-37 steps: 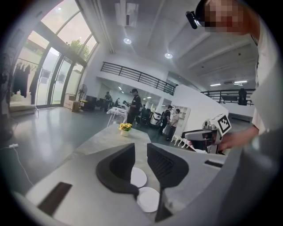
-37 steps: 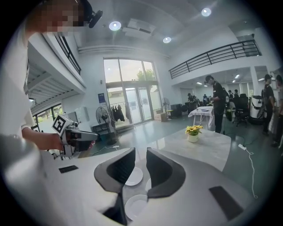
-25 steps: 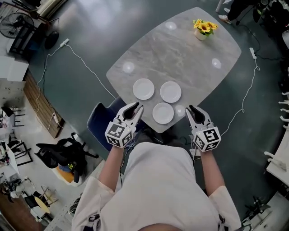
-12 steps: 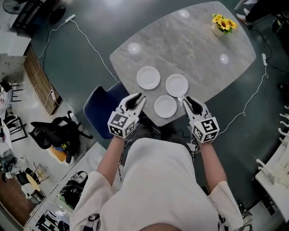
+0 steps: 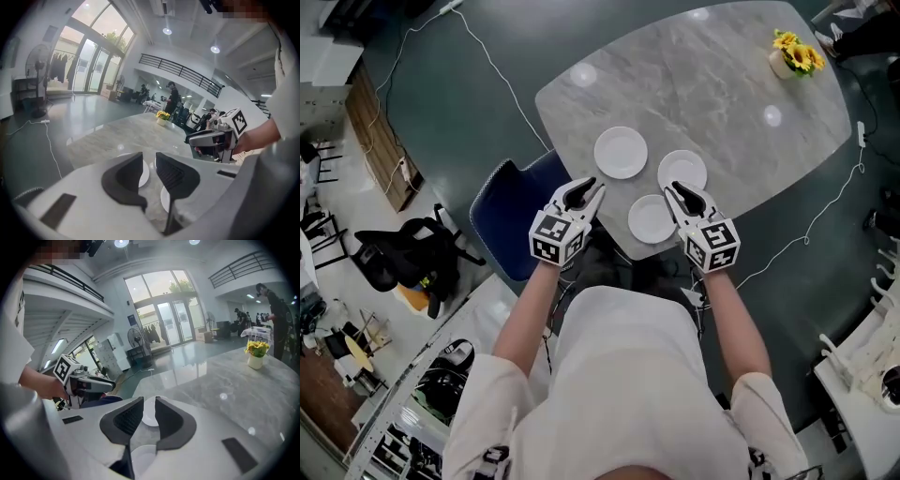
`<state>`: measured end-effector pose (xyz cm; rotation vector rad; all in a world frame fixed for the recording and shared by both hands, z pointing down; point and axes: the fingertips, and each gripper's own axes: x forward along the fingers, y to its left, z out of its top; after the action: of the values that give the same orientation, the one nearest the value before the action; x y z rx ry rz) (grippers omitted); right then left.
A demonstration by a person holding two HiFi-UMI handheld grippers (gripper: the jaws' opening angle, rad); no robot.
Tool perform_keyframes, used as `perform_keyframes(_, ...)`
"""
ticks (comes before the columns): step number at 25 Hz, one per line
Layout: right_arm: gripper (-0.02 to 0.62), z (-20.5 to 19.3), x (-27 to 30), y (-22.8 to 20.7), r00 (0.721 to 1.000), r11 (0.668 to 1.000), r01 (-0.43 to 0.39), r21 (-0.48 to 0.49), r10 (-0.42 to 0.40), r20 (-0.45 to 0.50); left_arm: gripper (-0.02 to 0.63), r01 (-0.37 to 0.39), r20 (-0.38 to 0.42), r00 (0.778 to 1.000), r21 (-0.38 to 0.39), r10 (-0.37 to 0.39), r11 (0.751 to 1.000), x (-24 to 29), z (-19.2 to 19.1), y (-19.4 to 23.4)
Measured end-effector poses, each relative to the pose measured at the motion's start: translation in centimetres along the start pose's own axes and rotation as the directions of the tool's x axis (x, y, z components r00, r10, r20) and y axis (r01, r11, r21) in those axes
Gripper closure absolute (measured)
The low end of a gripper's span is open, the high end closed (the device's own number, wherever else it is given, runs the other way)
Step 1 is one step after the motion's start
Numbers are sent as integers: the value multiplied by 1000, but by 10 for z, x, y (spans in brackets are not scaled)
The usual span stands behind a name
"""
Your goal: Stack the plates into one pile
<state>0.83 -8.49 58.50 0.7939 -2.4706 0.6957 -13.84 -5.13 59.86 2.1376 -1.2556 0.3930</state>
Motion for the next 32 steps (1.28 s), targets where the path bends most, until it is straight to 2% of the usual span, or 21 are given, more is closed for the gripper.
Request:
perform_keyframes(5, 499, -25, 47, -12, 997, 998, -7, 60, 11, -77, 508, -33, -57, 998, -52, 30, 998, 25, -27, 37)
perform_keyframes(13, 499, -63, 109, -37, 980, 989, 33, 142, -4, -197, 500, -67, -176, 983, -118, 46, 991, 71, -72, 84)
perform_keyframes(26, 495, -106, 152, -63, 948, 977, 103, 189, -39, -317, 494, -111, -316, 947, -154, 58, 982, 113, -116, 119)
perform_keyframes(32, 494, -114, 165, -73, 933, 961, 139, 241, -45, -358, 492, -128, -334, 941, -206, 54, 970, 124, -123, 123)
